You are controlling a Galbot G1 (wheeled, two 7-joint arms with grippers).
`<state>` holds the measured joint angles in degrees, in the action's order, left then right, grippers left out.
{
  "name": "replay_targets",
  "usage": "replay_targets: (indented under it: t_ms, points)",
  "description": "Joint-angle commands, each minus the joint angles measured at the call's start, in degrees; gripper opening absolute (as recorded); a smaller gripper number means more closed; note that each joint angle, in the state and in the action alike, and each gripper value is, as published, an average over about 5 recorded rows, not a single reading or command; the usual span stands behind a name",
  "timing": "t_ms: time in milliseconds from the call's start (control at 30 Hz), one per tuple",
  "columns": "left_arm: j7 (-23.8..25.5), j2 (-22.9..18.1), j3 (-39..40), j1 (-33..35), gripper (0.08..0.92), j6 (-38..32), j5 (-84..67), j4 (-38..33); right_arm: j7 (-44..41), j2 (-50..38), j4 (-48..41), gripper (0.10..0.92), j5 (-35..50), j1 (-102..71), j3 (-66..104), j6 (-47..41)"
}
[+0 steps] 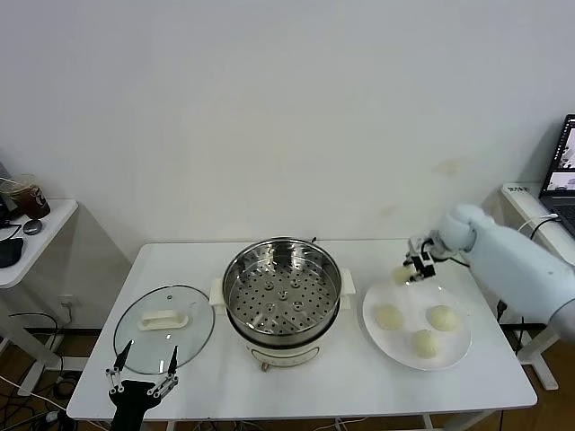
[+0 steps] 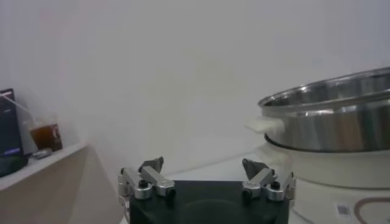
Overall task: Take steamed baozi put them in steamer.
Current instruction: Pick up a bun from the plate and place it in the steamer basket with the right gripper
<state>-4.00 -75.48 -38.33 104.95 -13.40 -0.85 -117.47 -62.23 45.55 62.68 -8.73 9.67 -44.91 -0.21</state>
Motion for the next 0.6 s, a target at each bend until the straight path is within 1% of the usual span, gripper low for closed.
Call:
replay_targets:
  t_ms: [33, 200, 300, 433, 600]
  points:
    - [0.1, 0.5, -0.1, -0.3, 0.823, 0.0, -0.4, -0.7, -0.9, -2.1, 8.5, 0.413, 13.0, 18.8, -11.5, 2.3]
    - [0.1, 0.8, -0.6, -0.6, 0.823, 0.1, -0.9, -1.0, -1.4, 4.5, 9.7, 0.416, 20.2, 27.5, -19.2, 6.2]
    - [0.2, 0.8, -1.0, -0.8, 0.823, 0.1, -1.2, -1.3, -1.5, 9.6, 10.4, 0.416, 22.1, 28.7, -21.6, 9.2]
    - [0.2, 0.9, -1.8, -0.6, 0.823, 0.2, -1.5, -1.7, -1.8, 17.6, 10.3, 0.416, 21.8, 28.9, -23.9, 13.8]
    - [0.3, 0.8, -3.0, -0.4, 0.823, 0.3, -1.9, -2.5, -1.2, 27.2, 7.6, 0.416, 16.9, 27.0, -26.3, 21.8]
